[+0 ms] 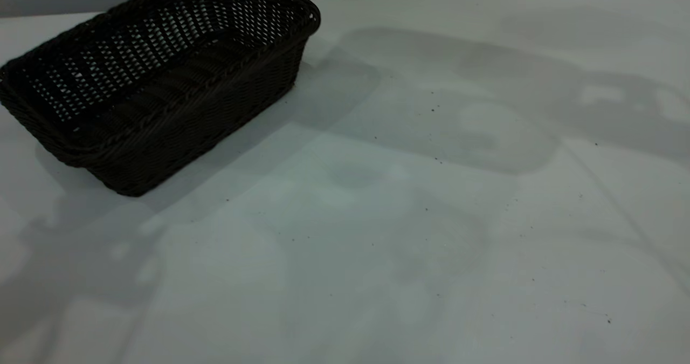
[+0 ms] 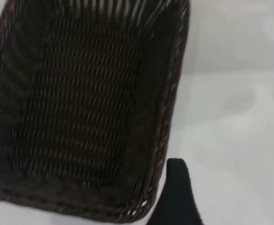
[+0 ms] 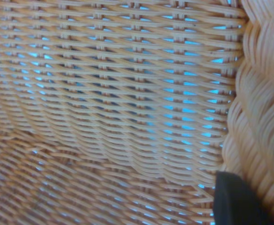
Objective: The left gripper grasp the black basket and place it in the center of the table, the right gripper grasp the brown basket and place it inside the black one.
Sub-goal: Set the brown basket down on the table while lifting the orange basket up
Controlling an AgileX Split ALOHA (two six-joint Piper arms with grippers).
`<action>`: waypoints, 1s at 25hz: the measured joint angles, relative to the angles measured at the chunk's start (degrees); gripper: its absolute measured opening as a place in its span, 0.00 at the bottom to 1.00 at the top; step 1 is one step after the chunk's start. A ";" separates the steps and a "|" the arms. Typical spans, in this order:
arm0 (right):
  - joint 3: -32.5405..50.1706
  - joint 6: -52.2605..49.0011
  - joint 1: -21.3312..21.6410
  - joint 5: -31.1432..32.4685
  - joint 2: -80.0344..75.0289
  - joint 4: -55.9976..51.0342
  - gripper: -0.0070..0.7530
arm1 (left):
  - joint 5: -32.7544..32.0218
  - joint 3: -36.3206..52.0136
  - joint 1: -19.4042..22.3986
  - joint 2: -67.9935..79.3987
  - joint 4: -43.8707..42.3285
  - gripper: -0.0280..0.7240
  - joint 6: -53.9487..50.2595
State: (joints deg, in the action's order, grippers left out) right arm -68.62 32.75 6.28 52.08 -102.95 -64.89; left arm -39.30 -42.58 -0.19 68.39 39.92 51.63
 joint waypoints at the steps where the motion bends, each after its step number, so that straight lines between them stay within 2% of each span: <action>1: -1.43 0.00 -0.04 0.14 0.00 -0.05 0.14 | 0.44 0.00 -0.02 0.80 -0.45 0.69 -0.37; 4: -4.32 -0.06 -0.04 0.23 0.00 -0.16 0.14 | 2.87 0.00 -1.19 3.56 -0.76 0.69 -0.42; 8: -6.65 0.99 -0.04 3.56 0.00 1.61 0.14 | 7.04 0.00 -5.02 8.13 -5.55 0.69 -1.71; 16: -7.72 0.76 -0.04 2.91 0.00 2.64 0.14 | 17.02 -0.07 -11.14 18.17 -16.15 0.69 -11.08; 25: -7.77 1.76 -0.04 2.82 0.00 2.64 0.14 | 26.50 -0.11 -16.03 26.86 -16.39 0.69 -9.61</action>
State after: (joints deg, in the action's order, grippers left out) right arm -76.38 34.51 6.23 54.90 -102.95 -62.25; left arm -12.80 -42.69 -16.22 95.25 23.53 42.03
